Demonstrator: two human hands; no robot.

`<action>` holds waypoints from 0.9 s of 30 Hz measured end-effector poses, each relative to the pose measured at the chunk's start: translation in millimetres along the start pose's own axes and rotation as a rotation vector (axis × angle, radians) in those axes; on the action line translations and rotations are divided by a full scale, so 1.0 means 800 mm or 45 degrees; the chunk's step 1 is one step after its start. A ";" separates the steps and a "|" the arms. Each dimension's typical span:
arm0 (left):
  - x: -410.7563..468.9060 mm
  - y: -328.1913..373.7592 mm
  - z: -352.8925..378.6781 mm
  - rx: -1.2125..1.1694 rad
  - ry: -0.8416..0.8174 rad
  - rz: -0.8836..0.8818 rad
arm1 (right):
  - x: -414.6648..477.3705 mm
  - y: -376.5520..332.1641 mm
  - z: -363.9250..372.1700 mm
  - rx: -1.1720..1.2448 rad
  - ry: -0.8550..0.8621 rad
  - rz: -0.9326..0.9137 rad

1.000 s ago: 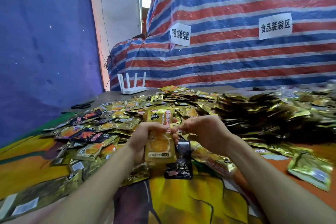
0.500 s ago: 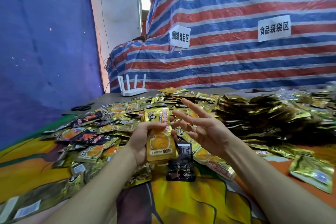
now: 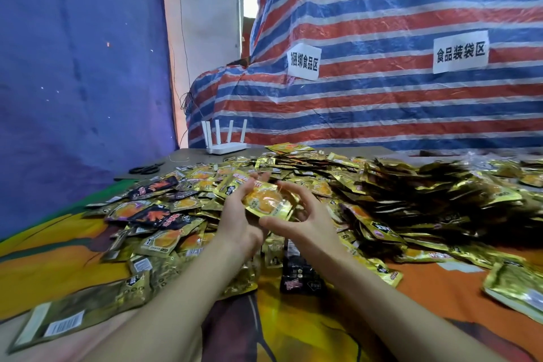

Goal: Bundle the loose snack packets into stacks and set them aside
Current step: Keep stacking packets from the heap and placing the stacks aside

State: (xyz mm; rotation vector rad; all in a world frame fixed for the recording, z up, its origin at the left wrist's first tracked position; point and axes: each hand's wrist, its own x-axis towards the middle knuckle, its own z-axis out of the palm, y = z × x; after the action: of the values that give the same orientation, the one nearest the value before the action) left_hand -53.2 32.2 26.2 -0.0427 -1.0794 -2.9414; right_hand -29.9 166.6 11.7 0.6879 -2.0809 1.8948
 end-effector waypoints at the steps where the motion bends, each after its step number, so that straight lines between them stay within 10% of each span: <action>1: -0.002 -0.006 0.004 0.024 -0.015 -0.045 | 0.000 0.000 0.001 -0.019 0.027 -0.051; 11: -0.020 -0.019 0.024 0.116 -0.118 -0.002 | 0.007 0.013 0.000 0.118 0.156 -0.128; 18: -0.020 -0.026 0.018 0.211 -0.103 -0.134 | 0.012 0.009 -0.017 -0.647 0.167 -0.249; 27: -0.013 -0.027 0.009 0.434 -0.329 -0.126 | 0.009 -0.024 -0.054 -0.707 0.014 -0.236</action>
State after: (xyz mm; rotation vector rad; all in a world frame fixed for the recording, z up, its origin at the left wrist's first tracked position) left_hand -42.6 53.3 17.2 -0.3856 -1.6482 -2.8446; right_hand -31.8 206.8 37.4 0.6935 -2.2880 1.1375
